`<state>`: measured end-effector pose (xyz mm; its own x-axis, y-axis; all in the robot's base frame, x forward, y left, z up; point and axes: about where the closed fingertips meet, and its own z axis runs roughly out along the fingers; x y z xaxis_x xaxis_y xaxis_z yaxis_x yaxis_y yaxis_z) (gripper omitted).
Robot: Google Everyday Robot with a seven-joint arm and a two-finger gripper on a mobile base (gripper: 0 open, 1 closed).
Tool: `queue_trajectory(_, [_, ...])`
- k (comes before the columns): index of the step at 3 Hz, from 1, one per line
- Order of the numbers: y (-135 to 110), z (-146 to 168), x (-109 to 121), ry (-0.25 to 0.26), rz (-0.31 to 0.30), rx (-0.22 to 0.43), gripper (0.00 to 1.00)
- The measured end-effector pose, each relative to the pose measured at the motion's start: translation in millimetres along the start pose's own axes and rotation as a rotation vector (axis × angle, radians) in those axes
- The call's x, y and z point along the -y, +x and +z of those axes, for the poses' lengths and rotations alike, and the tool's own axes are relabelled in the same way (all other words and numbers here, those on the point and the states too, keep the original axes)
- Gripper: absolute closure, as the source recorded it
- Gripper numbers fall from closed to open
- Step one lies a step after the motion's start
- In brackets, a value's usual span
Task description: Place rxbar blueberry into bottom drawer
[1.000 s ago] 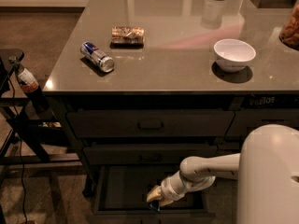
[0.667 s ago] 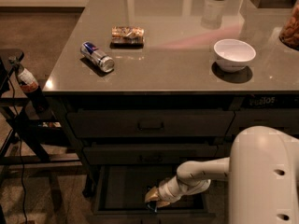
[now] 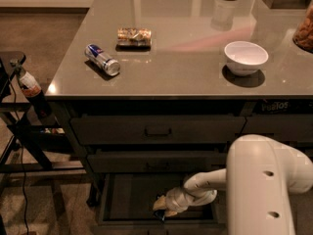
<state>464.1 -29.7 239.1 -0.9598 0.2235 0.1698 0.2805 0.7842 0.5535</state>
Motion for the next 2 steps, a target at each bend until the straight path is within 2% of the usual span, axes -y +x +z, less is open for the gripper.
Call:
queue_trajectory(1, [-14.3,16.4,6.9,0.009,0.018,0.003,1.00])
queue_trajectory(2, [-31.3,30.3,3.4,0.009,0.015,-0.002,1.00])
